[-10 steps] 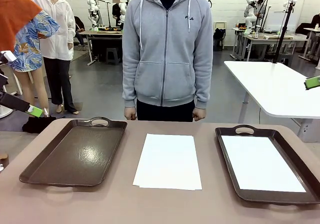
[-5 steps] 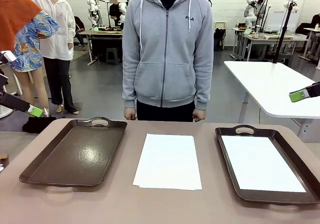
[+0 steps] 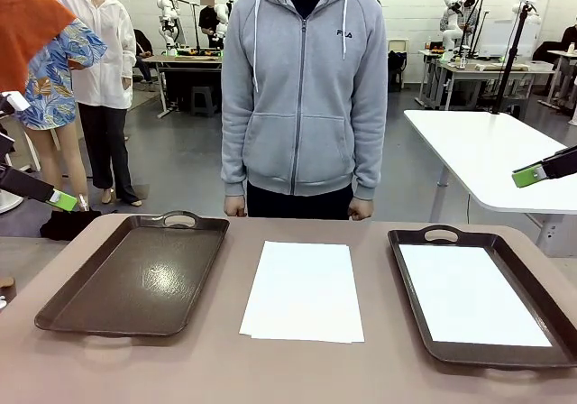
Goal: Sort the A4 documents.
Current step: Receive the A4 Paper.
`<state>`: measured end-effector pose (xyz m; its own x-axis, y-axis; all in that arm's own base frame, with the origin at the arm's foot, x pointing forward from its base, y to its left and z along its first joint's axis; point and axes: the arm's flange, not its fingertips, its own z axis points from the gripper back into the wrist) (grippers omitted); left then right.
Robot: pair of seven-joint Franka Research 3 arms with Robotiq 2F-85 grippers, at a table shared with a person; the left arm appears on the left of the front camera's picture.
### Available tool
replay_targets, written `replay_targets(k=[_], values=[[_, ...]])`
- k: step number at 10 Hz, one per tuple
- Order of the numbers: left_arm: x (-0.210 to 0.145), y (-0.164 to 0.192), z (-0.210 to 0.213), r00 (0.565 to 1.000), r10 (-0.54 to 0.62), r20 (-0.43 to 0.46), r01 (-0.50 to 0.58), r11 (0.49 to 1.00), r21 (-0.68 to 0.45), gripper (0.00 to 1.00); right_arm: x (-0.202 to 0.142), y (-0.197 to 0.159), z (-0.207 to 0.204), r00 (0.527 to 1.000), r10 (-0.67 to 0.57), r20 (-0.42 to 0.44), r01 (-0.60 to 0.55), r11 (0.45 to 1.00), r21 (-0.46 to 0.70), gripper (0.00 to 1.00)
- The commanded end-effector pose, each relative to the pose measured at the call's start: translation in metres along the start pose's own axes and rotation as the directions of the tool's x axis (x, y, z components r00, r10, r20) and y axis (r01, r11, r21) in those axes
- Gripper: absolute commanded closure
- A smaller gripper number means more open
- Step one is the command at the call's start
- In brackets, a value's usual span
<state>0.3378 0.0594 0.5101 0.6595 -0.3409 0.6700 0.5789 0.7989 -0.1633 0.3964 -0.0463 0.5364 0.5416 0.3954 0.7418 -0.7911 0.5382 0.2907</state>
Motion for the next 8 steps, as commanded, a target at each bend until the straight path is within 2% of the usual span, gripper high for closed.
replay_targets(k=[1,8], values=[[-0.0004,0.0009,-0.0003,1.0,0.002,0.009,-0.002,1.0,-0.012,0.0,0.0007,0.0005,0.0003,1.0,-0.001,0.006,0.001,1.0,0.001,0.0],[-0.0004,0.0009,-0.0003,1.0,0.002,0.009,-0.002,1.0,-0.012,0.0,0.0007,0.0005,0.0003,1.0,-0.001,0.006,0.001,1.0,0.001,0.0]])
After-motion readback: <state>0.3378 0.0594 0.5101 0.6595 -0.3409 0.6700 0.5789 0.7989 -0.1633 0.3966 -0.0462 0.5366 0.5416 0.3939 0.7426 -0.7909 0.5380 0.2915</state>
